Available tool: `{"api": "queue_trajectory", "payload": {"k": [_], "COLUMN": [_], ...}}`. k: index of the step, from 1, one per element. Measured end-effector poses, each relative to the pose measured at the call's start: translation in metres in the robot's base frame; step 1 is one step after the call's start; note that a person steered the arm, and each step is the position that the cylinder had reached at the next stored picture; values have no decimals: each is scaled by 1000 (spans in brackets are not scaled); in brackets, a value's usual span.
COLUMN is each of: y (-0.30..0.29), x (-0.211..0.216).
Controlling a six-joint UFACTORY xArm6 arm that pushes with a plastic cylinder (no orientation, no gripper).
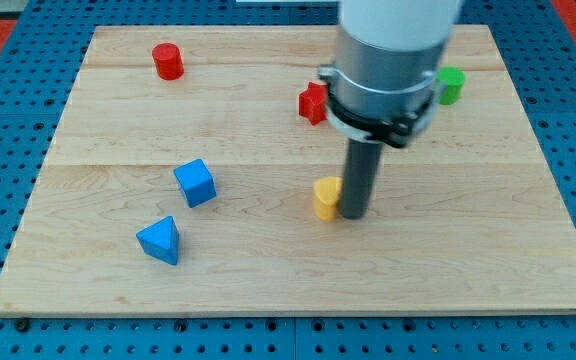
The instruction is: Move the yellow heart towards up the top
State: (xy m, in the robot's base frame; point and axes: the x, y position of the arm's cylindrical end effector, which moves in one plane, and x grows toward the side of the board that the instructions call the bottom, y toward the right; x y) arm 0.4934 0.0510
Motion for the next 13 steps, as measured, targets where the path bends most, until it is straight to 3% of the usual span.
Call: {"api": "queue_trajectory", "payload": {"k": [1, 3, 5, 6, 7, 8, 9, 11, 13], "y": [-22, -2, -65, -80, -80, -89, -144, -166, -55], "x": [-37, 51, -64, -78, -62, -96, -134, -146, -218]}}
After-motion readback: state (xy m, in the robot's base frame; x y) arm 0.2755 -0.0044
